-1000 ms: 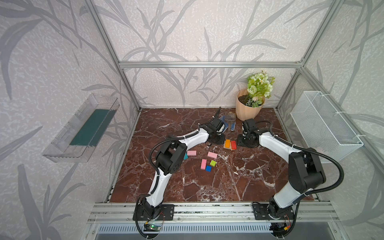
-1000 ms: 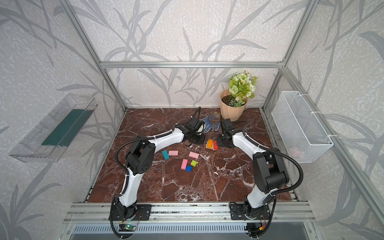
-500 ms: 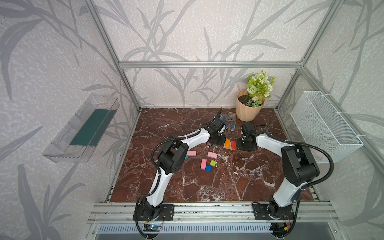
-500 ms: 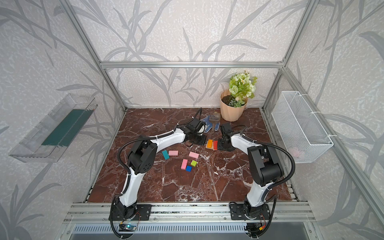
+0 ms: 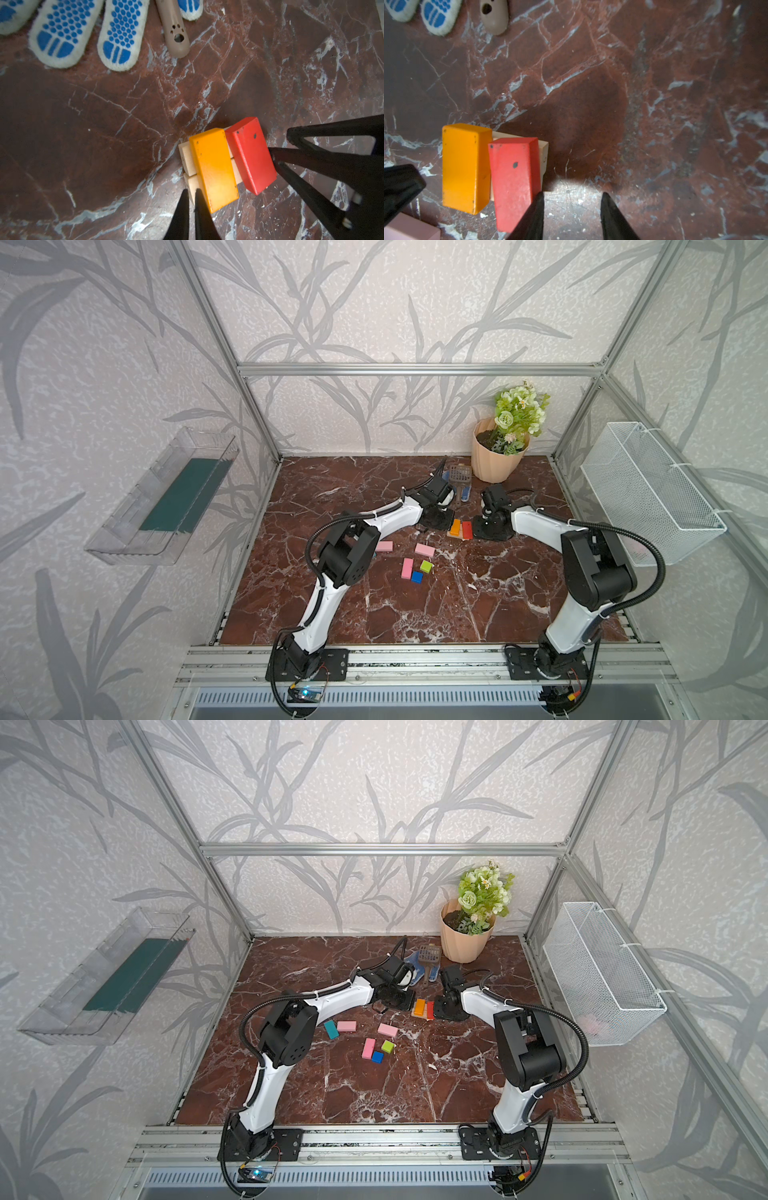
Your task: Build the wood block tower
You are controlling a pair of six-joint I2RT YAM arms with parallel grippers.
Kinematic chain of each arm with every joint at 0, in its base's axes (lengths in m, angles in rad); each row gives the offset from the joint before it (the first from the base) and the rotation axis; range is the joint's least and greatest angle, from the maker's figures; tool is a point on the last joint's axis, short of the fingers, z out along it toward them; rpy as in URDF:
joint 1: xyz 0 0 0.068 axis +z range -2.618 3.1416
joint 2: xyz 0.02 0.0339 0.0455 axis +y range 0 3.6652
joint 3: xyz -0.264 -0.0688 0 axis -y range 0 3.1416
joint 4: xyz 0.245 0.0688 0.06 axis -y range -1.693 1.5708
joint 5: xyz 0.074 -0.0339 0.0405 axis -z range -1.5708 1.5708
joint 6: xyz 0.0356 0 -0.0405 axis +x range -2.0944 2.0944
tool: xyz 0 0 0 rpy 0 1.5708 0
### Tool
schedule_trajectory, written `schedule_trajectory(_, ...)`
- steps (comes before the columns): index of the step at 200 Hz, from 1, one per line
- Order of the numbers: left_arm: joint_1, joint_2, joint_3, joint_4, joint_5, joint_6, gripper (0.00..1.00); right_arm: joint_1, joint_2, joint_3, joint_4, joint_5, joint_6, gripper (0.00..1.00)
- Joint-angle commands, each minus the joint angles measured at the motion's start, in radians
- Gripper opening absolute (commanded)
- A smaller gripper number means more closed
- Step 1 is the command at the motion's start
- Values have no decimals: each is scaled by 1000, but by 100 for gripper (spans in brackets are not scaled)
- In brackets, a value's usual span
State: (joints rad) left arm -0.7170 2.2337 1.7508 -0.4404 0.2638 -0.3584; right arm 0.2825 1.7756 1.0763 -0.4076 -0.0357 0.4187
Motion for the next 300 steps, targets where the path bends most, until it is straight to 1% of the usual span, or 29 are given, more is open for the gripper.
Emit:
schedule_trajectory(1,-9,21,28,-17,9,9,11,0,16,25,3,-16,-1,44)
schedule_trajectory(33,-10,27,33,-17,11,9,11,1,19,29,4,-24,-1,44)
schedule_trajectory(123,-10,42,49,-24,3,12,9,-1,31,45,-8,3,0,43)
schedule_trajectory(239,-11,85,88,-38,22,12,9,3,38,50,-4,-20,6,43)
schedule_trajectory(300,-15,72,89,-44,25,15,9,20,37,48,-4,-26,30,43)
